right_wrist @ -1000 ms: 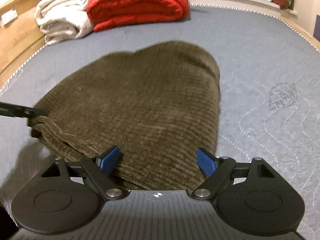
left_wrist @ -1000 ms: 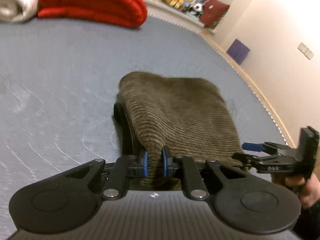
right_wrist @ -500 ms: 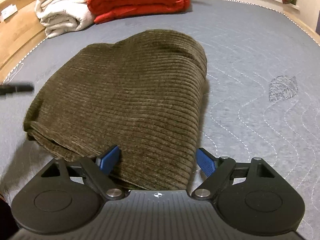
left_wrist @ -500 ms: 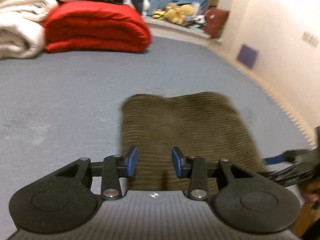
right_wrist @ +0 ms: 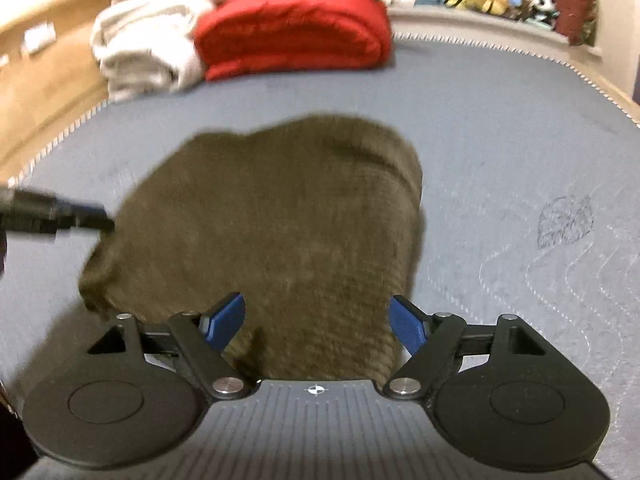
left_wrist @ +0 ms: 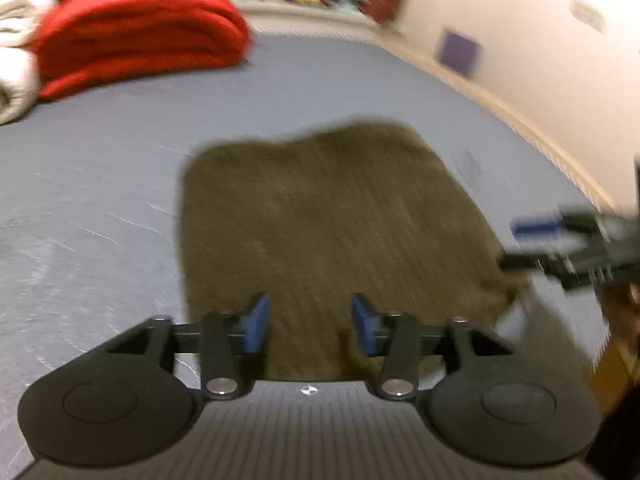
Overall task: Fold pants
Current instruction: 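Withdraw both grippers from the folded pants bundle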
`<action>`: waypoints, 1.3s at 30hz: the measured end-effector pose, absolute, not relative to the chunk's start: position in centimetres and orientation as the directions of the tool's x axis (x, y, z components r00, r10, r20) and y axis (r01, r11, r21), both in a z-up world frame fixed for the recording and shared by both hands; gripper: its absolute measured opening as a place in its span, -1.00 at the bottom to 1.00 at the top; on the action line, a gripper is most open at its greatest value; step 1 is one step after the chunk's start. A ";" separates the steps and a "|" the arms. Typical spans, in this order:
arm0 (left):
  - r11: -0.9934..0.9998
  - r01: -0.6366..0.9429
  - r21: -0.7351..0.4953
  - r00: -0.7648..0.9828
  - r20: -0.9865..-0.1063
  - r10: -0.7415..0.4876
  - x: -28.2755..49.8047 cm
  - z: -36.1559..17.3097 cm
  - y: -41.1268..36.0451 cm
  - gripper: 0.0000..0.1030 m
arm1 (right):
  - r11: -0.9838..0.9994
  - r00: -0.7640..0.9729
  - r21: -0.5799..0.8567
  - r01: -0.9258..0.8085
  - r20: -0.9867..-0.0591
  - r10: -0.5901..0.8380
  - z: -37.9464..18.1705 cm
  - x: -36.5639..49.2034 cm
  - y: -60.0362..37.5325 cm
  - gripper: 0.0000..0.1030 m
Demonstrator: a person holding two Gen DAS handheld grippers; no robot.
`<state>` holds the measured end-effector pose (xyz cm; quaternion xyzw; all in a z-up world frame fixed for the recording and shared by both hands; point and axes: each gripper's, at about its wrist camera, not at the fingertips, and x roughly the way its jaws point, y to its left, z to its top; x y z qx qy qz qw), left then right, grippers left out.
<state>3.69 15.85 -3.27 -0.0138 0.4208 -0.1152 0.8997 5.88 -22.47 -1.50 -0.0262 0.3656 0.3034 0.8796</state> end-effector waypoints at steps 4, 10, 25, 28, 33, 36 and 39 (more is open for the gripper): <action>0.970 0.238 0.051 0.546 -0.833 -0.090 3.6 -6.5 14.4 0.20 | 0.821 0.508 0.052 -0.568 -0.763 0.400 -4.2 6.3 -21.3 0.71; 0.986 0.158 0.054 0.657 -0.751 -0.064 1.6 -3.3 14.1 0.69 | 0.862 0.564 0.064 -0.502 -0.732 0.383 -2.2 5.4 -22.2 0.78; 0.997 -0.050 -0.054 0.777 -0.629 0.004 -4.3 4.7 11.8 0.99 | 0.928 0.723 0.233 -0.290 -0.582 0.372 7.4 -0.8 -24.7 0.98; 0.995 -0.098 -0.022 0.794 -0.604 0.064 -5.7 5.2 11.4 0.99 | 0.933 0.728 0.221 -0.284 -0.583 0.360 6.9 -1.9 -25.1 0.99; 0.991 -0.127 -0.029 0.754 -0.652 0.078 -6.4 3.4 10.7 0.99 | 0.938 0.712 0.186 -0.293 -0.612 0.344 2.6 -2.7 -24.6 0.99; 0.992 -0.104 -0.068 0.718 -0.696 0.027 -5.8 2.2 10.8 0.99 | 0.946 0.646 0.221 -0.237 -0.691 0.323 0.4 -1.6 -24.4 0.98; 0.992 -0.117 -0.040 0.703 -0.709 0.055 -5.0 1.2 11.1 0.99 | 0.933 0.654 0.234 -0.272 -0.666 0.358 0.8 -1.4 -23.7 0.98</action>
